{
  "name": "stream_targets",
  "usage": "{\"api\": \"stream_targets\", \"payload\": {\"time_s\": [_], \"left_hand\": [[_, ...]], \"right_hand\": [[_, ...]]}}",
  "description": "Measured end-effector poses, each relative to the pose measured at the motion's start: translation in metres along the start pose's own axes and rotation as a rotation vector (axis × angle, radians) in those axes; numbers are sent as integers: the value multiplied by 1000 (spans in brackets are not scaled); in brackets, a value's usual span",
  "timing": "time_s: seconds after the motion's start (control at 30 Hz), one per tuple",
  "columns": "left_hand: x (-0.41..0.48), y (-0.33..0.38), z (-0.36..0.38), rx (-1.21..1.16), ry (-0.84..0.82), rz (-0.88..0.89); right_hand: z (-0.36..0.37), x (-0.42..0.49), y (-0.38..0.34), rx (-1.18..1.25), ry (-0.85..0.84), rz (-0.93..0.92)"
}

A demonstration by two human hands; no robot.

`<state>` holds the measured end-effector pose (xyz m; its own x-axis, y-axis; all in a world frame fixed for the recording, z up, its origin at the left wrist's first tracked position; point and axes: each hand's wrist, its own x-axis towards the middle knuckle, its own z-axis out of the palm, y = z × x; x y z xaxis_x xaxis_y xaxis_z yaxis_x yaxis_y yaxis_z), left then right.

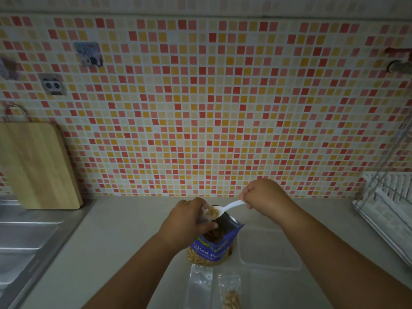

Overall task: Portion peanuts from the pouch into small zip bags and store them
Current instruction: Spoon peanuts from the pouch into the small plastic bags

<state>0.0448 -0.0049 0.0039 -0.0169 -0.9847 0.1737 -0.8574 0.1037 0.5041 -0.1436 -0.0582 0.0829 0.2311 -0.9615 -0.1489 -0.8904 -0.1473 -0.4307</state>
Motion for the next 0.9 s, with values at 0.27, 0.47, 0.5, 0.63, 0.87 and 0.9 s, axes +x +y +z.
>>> {"api": "stream_targets", "payload": {"time_s": [0.27,0.47,0.5,0.63,0.87,0.9], "left_hand": [[0,16,7,-287,88,-36],[-7,7,-4,-665,101,-189],[-11,7,-6,-760,111,-210],[-6,17,-15,-1067,59,-306],[-31,24,-18,-1388,-161,-152],[-32,26,-15,-1380,-155,-123]], "right_hand": [[-14,-36,-57,-638,320,-663],[-17,-25,-27,-472,723,-483],[-6,-22,-21,-475,624,-427],[48,-18,-2,-481,171,-275],[74,-29,-9,470,197,-291],[75,-35,-13,701,112,-251]]}}
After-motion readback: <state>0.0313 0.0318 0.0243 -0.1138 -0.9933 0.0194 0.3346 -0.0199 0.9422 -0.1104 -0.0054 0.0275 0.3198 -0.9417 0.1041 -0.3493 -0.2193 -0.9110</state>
